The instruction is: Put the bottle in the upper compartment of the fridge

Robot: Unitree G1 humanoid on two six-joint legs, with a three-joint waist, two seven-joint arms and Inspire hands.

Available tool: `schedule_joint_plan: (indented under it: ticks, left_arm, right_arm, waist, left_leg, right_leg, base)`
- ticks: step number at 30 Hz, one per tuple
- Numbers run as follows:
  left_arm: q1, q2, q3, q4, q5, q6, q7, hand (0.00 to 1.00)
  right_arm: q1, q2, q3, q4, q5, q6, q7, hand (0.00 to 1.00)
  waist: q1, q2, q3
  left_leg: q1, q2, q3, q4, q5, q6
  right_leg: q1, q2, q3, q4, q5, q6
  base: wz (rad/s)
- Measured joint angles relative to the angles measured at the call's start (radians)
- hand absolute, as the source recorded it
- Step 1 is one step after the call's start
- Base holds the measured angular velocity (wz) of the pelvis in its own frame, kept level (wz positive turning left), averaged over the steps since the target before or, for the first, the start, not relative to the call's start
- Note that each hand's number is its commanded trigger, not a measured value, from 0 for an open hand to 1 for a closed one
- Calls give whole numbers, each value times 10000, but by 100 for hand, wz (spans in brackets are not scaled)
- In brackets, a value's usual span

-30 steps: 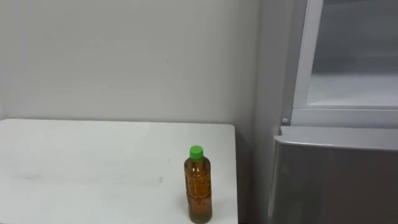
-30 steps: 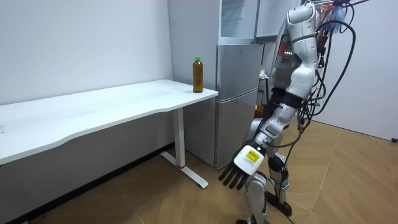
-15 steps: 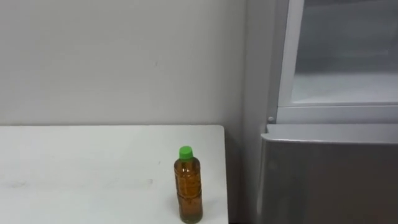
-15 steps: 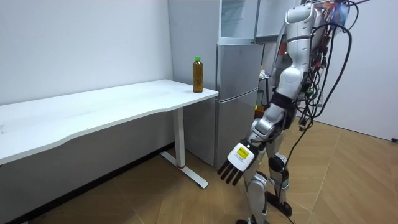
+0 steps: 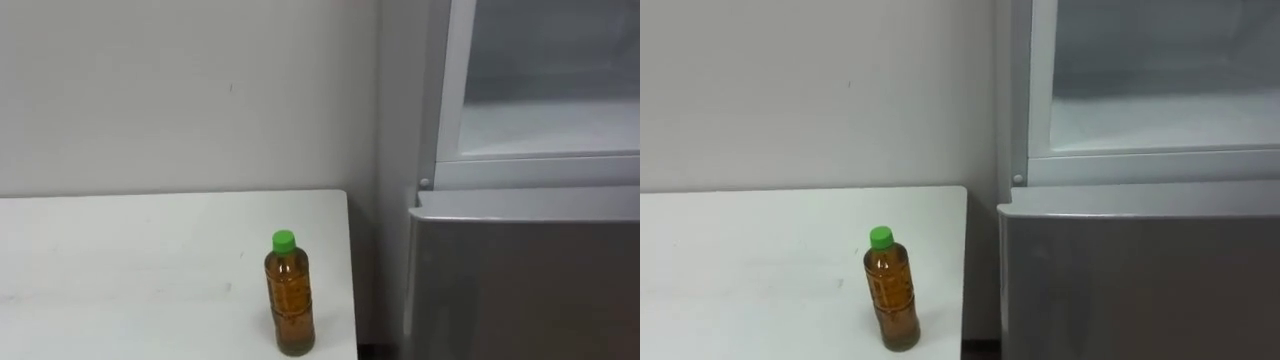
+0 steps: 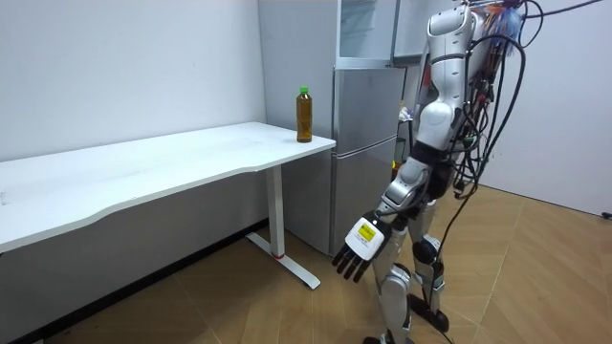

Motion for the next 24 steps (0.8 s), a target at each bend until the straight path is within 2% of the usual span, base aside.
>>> schedule_joint_plan:
  ticks: [11,15,24]
  left_arm:
    - [35,-12,10,-10,4,0,-3,0]
    - [-46,-13,21,28,139,-19,-8,0]
    - [3,-13,145,-33,203,-93,-323,0]
  right_arm:
    - [20,3,207,-601,-11,168,1,0]
    - [14,-2,457,-1208,-242,140,140,0]
    - [4,-14,937,-3753,-1017,97,731,0]
  waist:
    - [29,-99,-72]
    - [215,-102,-87]
    - [293,-78,-84]
  left_leg:
    - [-26,4,10,13,0,0]
    - [10,3,38,11,2,3]
    - [-51,4,22,22,4,6]
  right_leg:
    - [-28,2,-3,-2,3,-1]
    - [-7,2,16,11,32,5]
    - [-7,1,-16,14,51,3]
  base:
    - [0]
    - [0]
    - [0]
